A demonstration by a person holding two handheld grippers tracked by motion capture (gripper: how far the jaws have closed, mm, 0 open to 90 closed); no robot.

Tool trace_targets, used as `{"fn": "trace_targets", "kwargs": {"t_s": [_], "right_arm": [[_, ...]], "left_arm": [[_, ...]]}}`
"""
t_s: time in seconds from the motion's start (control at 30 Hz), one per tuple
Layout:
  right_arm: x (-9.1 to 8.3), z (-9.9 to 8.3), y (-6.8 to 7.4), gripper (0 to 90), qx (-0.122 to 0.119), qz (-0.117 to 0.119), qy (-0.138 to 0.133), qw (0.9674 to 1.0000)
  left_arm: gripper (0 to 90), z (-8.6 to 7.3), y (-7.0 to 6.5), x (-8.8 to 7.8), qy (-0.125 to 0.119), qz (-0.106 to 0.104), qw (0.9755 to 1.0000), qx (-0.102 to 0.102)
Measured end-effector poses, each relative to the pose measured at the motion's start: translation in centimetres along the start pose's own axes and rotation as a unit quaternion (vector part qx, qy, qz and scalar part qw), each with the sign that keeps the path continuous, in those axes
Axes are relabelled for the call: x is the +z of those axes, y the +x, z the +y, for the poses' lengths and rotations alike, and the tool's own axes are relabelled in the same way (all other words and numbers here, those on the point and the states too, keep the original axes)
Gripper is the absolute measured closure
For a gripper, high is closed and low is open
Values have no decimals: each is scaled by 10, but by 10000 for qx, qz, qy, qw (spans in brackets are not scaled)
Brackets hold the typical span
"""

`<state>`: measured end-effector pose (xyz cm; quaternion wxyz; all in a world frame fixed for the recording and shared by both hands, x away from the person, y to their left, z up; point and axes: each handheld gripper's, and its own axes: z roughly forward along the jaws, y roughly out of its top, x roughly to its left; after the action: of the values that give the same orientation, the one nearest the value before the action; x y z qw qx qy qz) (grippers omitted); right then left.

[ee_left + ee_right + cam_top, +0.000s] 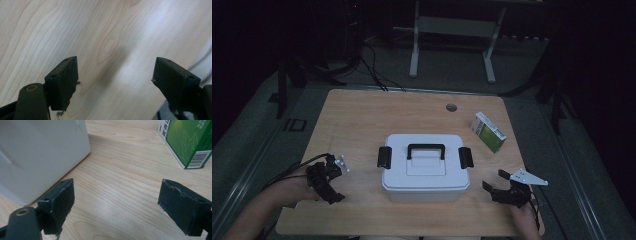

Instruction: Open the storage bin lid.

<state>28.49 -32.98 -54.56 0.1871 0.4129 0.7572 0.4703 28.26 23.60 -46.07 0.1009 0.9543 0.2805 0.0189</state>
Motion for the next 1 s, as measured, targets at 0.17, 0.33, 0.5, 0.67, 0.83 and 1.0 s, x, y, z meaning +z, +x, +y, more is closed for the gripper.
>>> {"fn": "trace_targets", "kwargs": {"t_s": [0.17,0.33,0.5,0.67,0.83,1.0], "right_arm": [[0,0,0,134,-3,1,0,10000],[0,0,0,134,6,1,4,10000],[0,0,0,134,-2,14,20,10000],[0,0,0,134,-1,13,12,10000],[0,0,0,135,11,21,9,10000],[1,0,-1,135,13,22,32,10000]], "left_arm": [[209,8,-1,-11,-8,-67,9999,144],[209,18,-6,-27,-61,-29,9995,314],[209,26,-9,-46,-156,7,9988,470],[209,37,-13,-63,-211,72,9979,604],[209,50,-15,-77,-133,115,9975,688],[209,68,-20,-87,-240,52,9959,873]]}}
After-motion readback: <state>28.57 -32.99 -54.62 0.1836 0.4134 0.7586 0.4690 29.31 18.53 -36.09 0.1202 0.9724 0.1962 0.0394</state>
